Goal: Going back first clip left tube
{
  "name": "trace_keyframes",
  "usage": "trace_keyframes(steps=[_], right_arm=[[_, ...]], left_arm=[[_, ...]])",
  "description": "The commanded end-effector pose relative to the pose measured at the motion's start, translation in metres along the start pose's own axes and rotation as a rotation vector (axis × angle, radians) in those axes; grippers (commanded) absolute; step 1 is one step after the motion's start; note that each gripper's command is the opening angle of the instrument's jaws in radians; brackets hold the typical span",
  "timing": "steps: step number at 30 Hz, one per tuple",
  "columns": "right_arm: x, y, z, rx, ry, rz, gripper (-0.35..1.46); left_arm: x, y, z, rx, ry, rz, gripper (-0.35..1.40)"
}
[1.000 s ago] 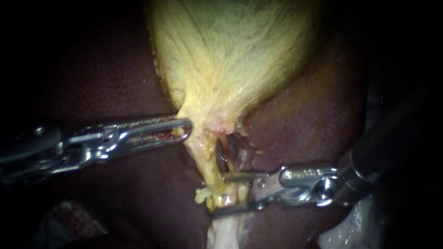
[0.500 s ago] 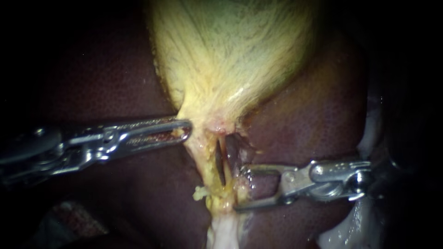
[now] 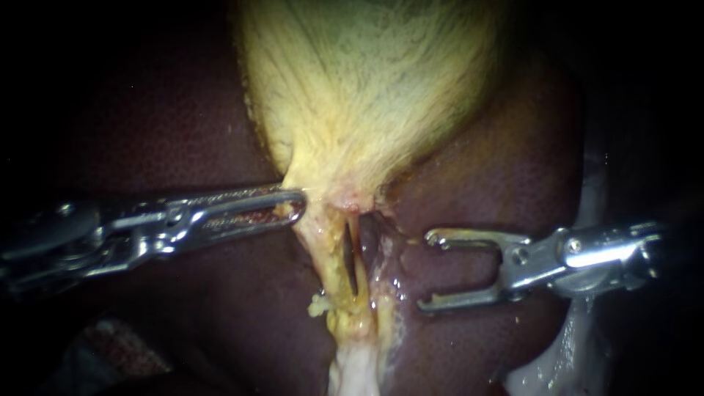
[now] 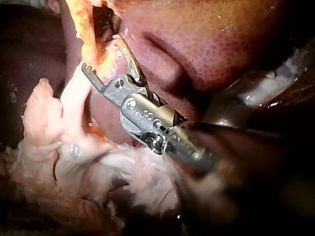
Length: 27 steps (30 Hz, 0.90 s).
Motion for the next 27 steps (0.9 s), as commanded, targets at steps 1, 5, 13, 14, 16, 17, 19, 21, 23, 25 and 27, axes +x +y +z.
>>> trace_keyframes(steps=[1,5,13,14,16,17,19,21,23,25,27], right_arm=[[0.0001,0.0,-0.0002,-0.002,-0.005,-0.011,0.6],[0.0002,0.0,-0.0006,-0.016,-0.009,-0.03,0.6],[0.0001,0.0,-0.0006,-0.015,-0.01,-0.077,0.6],[0.0001,0.0001,-0.0006,-0.015,-0.011,-0.083,0.6],[0.0001,0.0001,-0.0006,-0.015,-0.011,-0.095,0.6],[0.0001,0.0001,-0.0006,-0.015,-0.011,-0.107,0.6],[0.0001,0.0,-0.0007,-0.015,-0.012,-0.113,0.6],[0.0001,0.0,-0.0007,-0.014,-0.012,-0.125,0.6],[0.0001,0.0001,-0.0007,-0.014,-0.012,-0.137,0.6],[0.0001,0.0001,-0.0007,-0.014,-0.013,-0.149,0.6],[0.0,0.0001,-0.0007,-0.014,-0.013,-0.161,0.6]], left_arm=[[0.0,0.0,0.0,-0.001,0.0,-0.001,-0.06],[0.0,0.0001,0.0002,-0.001,0.0,-0.001,-0.06],[0.0002,0.0012,0.0017,-0.003,-0.002,0.0,-0.06],[0.0003,0.0013,0.0019,-0.004,-0.002,0.0,-0.06],[0.0005,0.0016,0.0025,-0.006,-0.004,0.001,-0.06],[0.0006,0.0017,0.0028,-0.007,-0.004,0.002,-0.06],[0.0009,0.0018,0.0035,-0.01,-0.006,0.003,-0.06],[0.0013,0.0018,0.0041,-0.003,-0.008,0.005,-0.06],[0.0016,0.0017,0.0046,-0.001,-0.005,0.006,-0.06],[0.0018,0.0015,0.0049,0.004,0.0,0.008,-0.06],[0.002,0.0013,0.0051,0.004,0.003,0.009,-0.06]])
